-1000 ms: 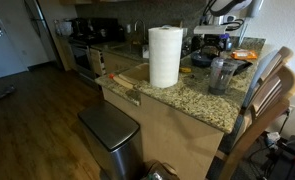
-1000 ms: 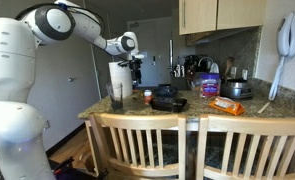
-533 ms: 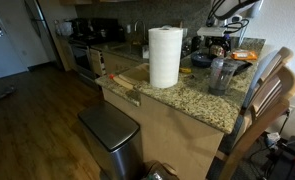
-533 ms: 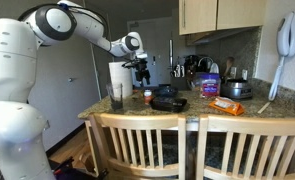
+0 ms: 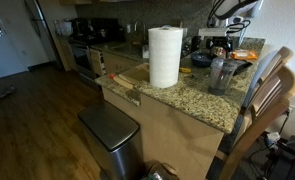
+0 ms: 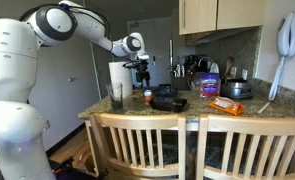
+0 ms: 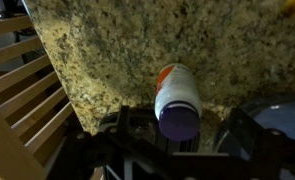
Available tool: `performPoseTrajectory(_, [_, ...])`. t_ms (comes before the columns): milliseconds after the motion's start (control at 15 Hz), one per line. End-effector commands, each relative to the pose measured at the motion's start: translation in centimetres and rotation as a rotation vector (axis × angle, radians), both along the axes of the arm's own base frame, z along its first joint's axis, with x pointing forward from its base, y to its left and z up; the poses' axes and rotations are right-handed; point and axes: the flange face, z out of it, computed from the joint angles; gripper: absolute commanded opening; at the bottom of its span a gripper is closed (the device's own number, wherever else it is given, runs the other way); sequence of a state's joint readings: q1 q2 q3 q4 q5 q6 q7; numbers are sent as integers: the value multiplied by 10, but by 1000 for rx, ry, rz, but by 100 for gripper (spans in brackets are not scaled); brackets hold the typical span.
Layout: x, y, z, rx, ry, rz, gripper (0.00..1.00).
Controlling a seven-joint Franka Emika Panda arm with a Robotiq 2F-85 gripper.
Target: Put the white bottle in the bowl, remove the white bottle from the bowl and put it on the countertop
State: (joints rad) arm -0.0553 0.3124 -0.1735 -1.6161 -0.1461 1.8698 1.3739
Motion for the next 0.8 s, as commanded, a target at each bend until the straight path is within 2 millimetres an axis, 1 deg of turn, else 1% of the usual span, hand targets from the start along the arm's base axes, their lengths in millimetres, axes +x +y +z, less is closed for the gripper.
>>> performPoseTrajectory(0, [0,2,-6,30,25,31,100])
performPoseTrajectory(67, [1,3,-12,37,37,38,100])
performPoseTrajectory(133, [1,3,-13,35,38,35,100])
performPoseTrajectory(333, [1,3,-9,34,30,35,100])
performPoseTrajectory(400, [0,3,-8,6,39,-5,100])
performPoseTrajectory(467, [-2,2,-7,-58,25,-98,100])
performPoseTrajectory(667, [-7,-7,-9,-163,26,-239,100])
performPoseTrajectory(733, [-1,-3,-8,-112,18,-165,100])
